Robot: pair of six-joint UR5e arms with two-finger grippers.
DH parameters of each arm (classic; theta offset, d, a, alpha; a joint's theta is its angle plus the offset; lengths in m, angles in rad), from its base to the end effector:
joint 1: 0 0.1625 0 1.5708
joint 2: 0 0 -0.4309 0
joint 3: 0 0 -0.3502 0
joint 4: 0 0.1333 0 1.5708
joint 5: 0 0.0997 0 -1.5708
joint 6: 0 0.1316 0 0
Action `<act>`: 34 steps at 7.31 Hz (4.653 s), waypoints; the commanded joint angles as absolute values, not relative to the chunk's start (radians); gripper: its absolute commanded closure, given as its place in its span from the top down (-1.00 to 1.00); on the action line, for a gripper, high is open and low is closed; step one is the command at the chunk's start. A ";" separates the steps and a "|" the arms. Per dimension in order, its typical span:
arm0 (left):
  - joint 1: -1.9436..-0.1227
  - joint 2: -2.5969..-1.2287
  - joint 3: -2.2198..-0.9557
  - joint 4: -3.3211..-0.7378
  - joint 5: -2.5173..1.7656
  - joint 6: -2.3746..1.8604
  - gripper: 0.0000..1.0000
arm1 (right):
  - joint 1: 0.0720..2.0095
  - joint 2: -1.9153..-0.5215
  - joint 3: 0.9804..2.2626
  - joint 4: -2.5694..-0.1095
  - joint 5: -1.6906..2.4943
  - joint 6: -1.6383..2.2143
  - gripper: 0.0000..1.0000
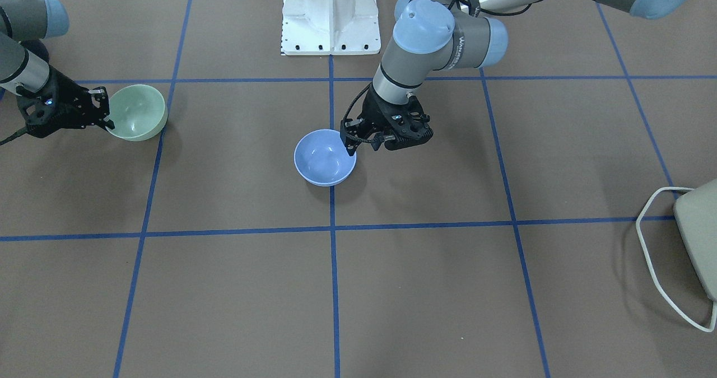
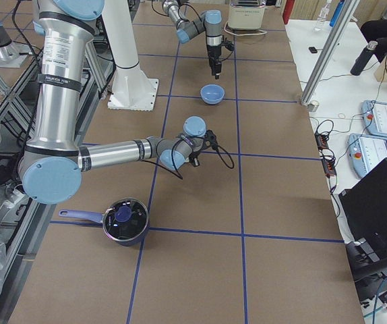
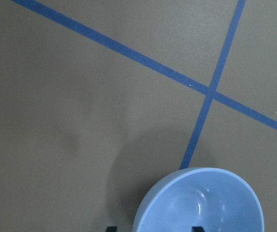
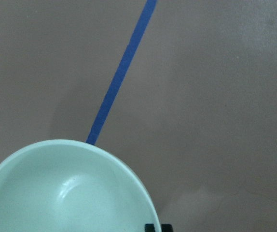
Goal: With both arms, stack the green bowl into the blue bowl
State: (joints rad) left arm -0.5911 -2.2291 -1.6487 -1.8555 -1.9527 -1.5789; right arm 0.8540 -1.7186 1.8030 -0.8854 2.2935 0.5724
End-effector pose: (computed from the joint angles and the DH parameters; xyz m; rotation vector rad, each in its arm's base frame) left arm 0.5171 -0.4485 0.2470 -0.0438 1.0696 -0.3465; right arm -0.2449 -0.3514 0.5607 0.1763 -0.9944 -0.4099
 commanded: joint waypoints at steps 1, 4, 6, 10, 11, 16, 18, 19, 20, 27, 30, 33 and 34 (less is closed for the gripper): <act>-0.623 -2.162 -1.713 -1.852 -1.989 -1.513 0.31 | 0.882 -1.671 1.809 -0.888 2.296 0.587 -0.93; -0.722 -2.027 -1.802 -1.852 -2.114 -1.369 0.39 | 0.887 -1.534 1.806 -0.902 2.310 0.783 -0.93; -0.749 -1.968 -1.831 -1.852 -2.123 -1.298 0.47 | 0.887 -1.391 1.813 -1.070 2.307 0.830 -0.93; -0.857 -1.850 -1.876 -1.852 -2.209 -1.128 0.52 | 0.827 -1.094 1.807 -1.400 2.261 0.865 -0.93; -0.864 -1.817 -1.887 -1.852 -2.209 -1.086 0.53 | 0.769 -1.050 1.795 -1.408 2.196 0.896 -0.93; -0.900 -1.706 -1.914 -1.858 -2.209 -0.923 0.59 | 0.652 -0.912 1.679 -1.411 2.045 0.972 -0.95; -0.900 -1.706 -1.913 -1.858 -2.207 -0.923 0.59 | 0.632 -0.900 1.660 -1.411 2.023 0.979 -0.95; -0.900 -1.706 -1.913 -1.858 -2.207 -0.923 0.59 | 0.612 -0.902 1.655 -1.413 1.998 0.982 -0.95; -0.900 -1.704 -1.913 -1.858 -2.207 -0.923 0.59 | 0.601 -0.897 1.646 -1.411 1.970 0.982 -0.95; -0.900 -1.704 -1.911 -1.859 -2.203 -0.923 0.59 | 0.586 -0.908 1.634 -1.411 1.930 0.982 -0.95; -0.900 -1.704 -1.913 -1.859 -2.201 -0.925 0.59 | 0.583 -0.905 1.634 -1.411 1.928 0.983 -0.95; -0.899 -1.706 -1.910 -1.859 -2.198 -0.925 0.59 | 0.577 -0.907 1.628 -1.407 1.918 0.986 -0.94; -0.899 -1.706 -1.908 -1.859 -2.198 -0.925 0.59 | 0.577 -0.907 1.628 -1.405 1.917 0.988 -0.95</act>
State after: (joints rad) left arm -0.8991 -1.7051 -1.9097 -1.8592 -2.1985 -0.9250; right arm 0.5779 -0.9065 1.6286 -1.4075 1.9208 0.9869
